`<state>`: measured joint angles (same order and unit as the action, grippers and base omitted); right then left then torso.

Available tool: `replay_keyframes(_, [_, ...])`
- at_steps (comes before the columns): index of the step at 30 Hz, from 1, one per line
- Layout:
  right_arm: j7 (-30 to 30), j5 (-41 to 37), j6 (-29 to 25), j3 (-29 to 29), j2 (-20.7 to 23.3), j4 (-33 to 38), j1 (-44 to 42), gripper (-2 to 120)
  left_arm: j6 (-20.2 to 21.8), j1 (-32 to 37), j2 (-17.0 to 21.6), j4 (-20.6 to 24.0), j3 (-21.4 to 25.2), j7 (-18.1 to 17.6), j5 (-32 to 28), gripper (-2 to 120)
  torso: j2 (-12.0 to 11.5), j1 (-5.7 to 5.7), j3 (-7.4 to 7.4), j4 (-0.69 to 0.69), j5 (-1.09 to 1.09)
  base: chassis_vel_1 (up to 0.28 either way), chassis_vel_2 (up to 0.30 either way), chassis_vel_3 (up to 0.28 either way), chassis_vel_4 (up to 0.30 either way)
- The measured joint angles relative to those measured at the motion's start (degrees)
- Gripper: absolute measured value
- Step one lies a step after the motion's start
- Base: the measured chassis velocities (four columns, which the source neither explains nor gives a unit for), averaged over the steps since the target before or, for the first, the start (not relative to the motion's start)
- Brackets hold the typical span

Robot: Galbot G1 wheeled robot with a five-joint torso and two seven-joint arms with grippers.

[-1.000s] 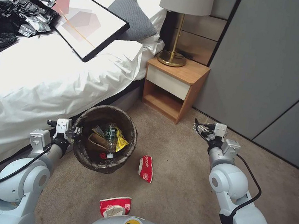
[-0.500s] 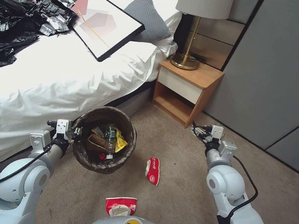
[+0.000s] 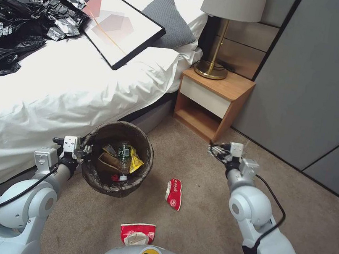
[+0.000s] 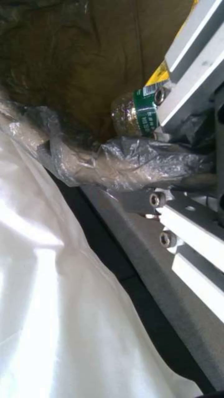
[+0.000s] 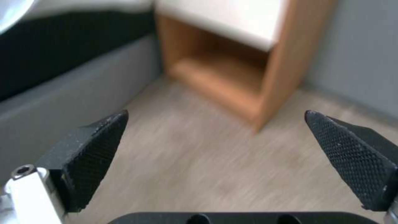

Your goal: Pick up the trash bin, then pick up the garbage from the floor and place it into the trash bin.

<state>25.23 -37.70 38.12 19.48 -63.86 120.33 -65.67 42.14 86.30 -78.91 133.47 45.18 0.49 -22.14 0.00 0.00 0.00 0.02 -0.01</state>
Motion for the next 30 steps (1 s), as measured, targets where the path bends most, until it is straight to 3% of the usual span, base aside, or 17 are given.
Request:
replay_keyframes(1, [3.1, -8.0, 3.2, -3.3, 1.4, -2.9, 3.9, 100, 0.0, 0.0, -0.1, 0.0, -0.1, 0.1, 0.3, 0, 0.0, 0.00, 0.00, 0.01, 0.00, 0.000, 0.000, 0.000, 0.000])
replay_keyframes(3, [5.7, -16.0, 4.3, -7.9, 2.5, -9.3, 8.8, 100, 0.0, 0.2, -0.1, 0.0, -0.1, 0.1, 0.6, 0, 0.0, 0.00, 0.01, 0.00, 0.01, 0.000, 0.000, 0.000, 0.000])
replay_keyframes(8, [7.8, -22.0, 4.5, -13.7, 0.4, -19.3, 14.5, 100, 0.0, 0.3, -0.1, 0.1, 0.2, 0.2, 0.8, 0, 0.0, 0.00, 0.01, -0.04, 0.00, 0.000, 0.000, 0.000, 0.000])
replay_keyframes(11, [7.5, -22.0, 4.5, -15.9, -1.5, -23.7, 15.9, 100, 0.0, 0.3, -0.1, 0.1, 0.2, 0.2, 0.8, 0, 0.0, 0.00, 0.01, 0.00, 0.01, 0.000, 0.000, 0.000, 0.000])
replay_keyframes(13, [5.8, -19.0, 4.4, -18.4, -5.0, -30.3, 16.3, 100, 0.0, 0.3, -0.2, -0.2, 0.2, 0.2, 1.1, 0, 0.0, 0.00, 0.01, 0.00, 0.01, 0.000, 0.000, 0.000, 0.000])
replay_keyframes(16, [4.2, -15.0, 4.4, -18.8, -7.2, -34.5, 15.4, 100, 0.0, 0.2, -0.2, -0.4, 0.1, 0.4, 1.3, 0, 0.0, 0.00, 0.01, -0.02, 0.00, 0.000, 0.000, 0.000, 0.000])
replay_keyframes(30, [2.5, -6.0, 4.1, -15.6, -10.3, -40.4, 10.5, 100, 0.0, 0.1, 0.0, -1.2, -0.7, 0.9, 1.8, 0, 0.0, 0.00, 0.00, -0.03, 0.00, 0.000, 0.000, 0.000, 0.000])
